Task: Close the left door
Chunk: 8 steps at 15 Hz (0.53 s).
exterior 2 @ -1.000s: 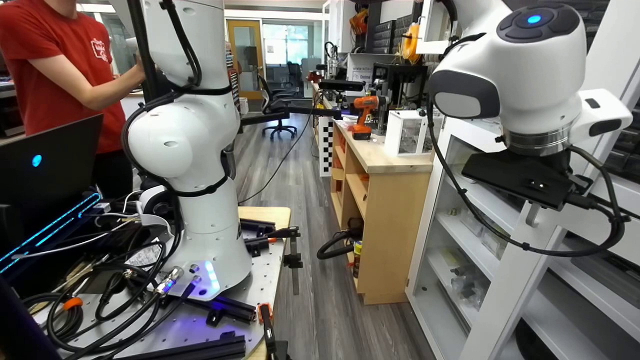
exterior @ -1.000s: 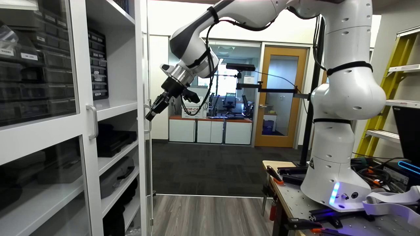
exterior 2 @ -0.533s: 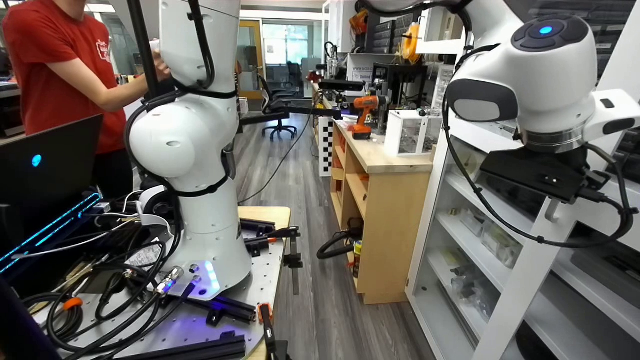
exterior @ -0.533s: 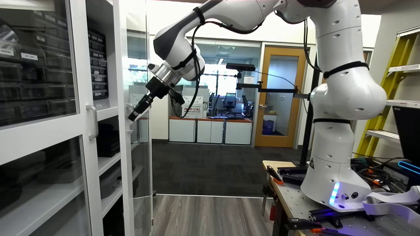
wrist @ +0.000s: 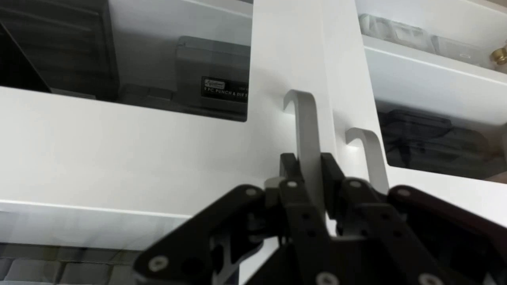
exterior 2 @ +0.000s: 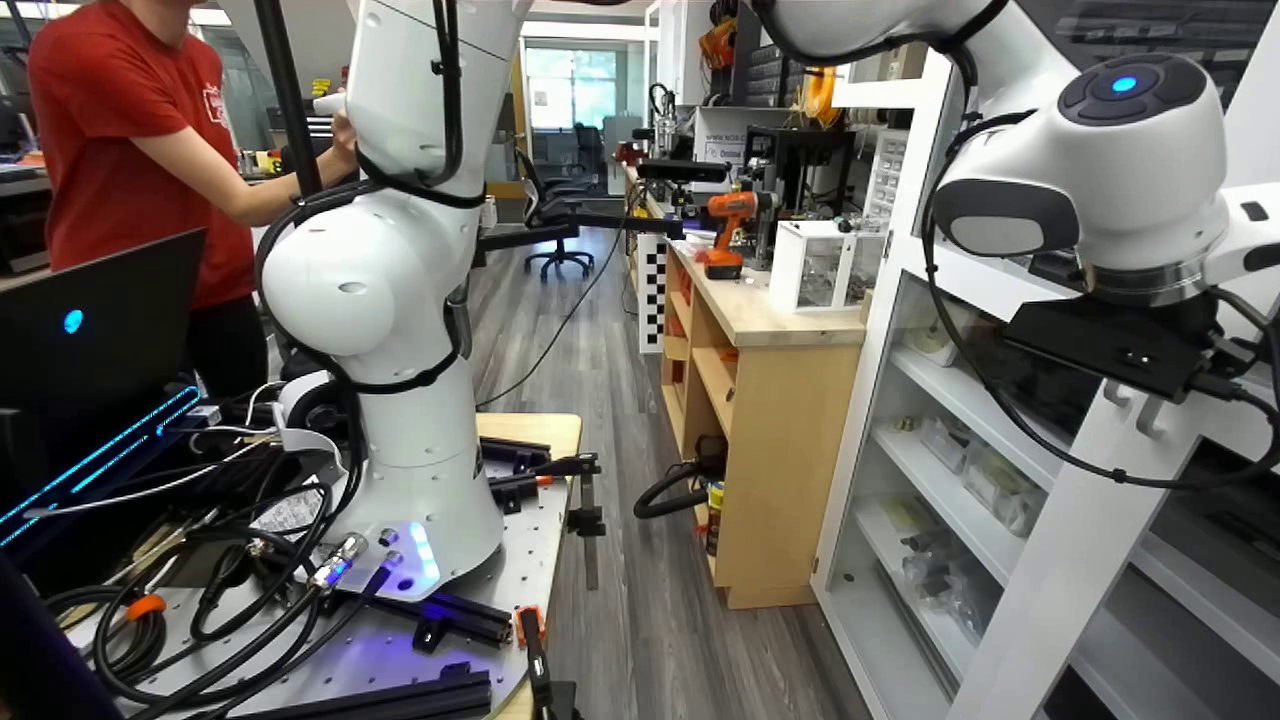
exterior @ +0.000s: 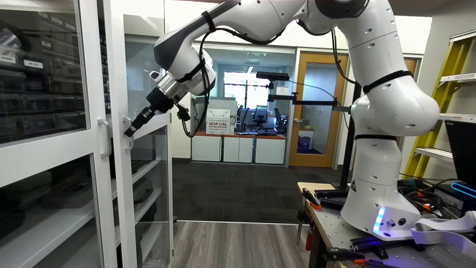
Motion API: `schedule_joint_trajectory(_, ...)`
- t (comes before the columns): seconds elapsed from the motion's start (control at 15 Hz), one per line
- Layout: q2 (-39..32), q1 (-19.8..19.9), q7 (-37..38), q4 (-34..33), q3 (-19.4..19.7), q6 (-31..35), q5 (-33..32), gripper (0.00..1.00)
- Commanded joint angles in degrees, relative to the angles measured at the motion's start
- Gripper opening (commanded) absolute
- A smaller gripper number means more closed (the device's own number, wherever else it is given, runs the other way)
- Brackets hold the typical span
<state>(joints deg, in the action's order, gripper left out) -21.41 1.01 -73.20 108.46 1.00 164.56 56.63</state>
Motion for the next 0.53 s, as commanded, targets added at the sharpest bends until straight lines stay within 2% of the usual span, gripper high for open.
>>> schedule_joint_trajectory(0.0, -6.18, -1.19, 2.55, -6.17, 0.53, 4.25, -0.48, 0.05)
schedule_joint_trajectory(0.2, -8.96, -1.74, 3.98, -9.99, 0.63, 4.57, -0.81, 0.05)
schedule_joint_trajectory(0.4, -8.74, -1.84, 4.39, -9.76, 0.89, 3.16, -1.69, 0.05)
schedule_joint_trajectory(0.47, -8.34, -1.94, 4.15, -9.00, 1.15, 3.17, -2.35, 0.41)
